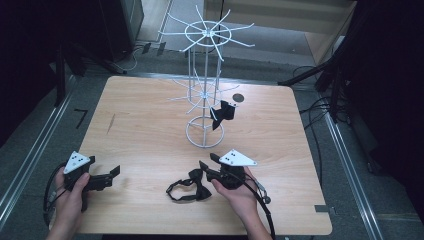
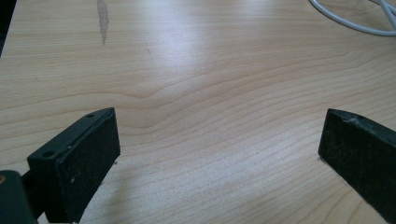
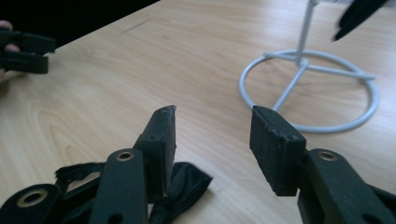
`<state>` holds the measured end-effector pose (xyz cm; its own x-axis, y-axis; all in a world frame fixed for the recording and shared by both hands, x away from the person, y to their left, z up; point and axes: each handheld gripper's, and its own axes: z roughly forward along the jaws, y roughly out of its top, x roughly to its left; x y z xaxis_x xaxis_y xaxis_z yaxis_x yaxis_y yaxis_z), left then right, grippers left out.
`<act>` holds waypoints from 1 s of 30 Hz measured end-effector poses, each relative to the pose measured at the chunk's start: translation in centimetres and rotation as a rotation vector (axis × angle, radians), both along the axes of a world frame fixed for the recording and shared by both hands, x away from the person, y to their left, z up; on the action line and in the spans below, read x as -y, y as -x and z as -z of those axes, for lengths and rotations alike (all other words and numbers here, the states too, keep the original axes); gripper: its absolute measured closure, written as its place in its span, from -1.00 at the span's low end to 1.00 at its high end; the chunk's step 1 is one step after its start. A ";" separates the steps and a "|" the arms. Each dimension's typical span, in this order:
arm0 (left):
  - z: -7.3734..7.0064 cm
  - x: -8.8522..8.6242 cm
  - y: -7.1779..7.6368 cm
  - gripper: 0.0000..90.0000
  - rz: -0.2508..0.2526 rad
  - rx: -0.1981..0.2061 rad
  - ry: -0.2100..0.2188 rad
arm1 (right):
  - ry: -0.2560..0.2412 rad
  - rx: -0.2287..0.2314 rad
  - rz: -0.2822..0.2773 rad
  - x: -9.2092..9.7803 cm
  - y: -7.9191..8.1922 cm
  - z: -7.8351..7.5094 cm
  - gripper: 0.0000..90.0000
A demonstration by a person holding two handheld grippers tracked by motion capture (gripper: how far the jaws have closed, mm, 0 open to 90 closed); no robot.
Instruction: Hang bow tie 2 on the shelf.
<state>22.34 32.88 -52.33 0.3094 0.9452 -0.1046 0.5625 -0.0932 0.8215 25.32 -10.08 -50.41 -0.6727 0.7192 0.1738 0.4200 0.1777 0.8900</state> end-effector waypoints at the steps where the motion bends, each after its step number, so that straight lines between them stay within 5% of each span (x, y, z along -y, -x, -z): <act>1: 0.0 0.0 0.0 -1.00 -0.001 0.000 0.000 | 0.004 -0.006 -0.012 -0.2 0.2 0.1 0.17; 22: 0.0 0.0 0.0 -1.00 0.000 0.000 0.000 | 0.089 -0.036 -0.202 -3.7 1.9 1.7 0.07; 30: 0.0 0.0 0.0 -1.00 0.001 0.000 -0.001 | 0.233 -0.021 -0.220 -4.7 2.0 2.8 0.16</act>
<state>22.34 32.88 -52.33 0.3106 0.9448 -0.1041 0.5623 -0.0944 0.8215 23.28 -5.36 -53.24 -0.8147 0.5787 0.0374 0.3669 0.4644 0.8060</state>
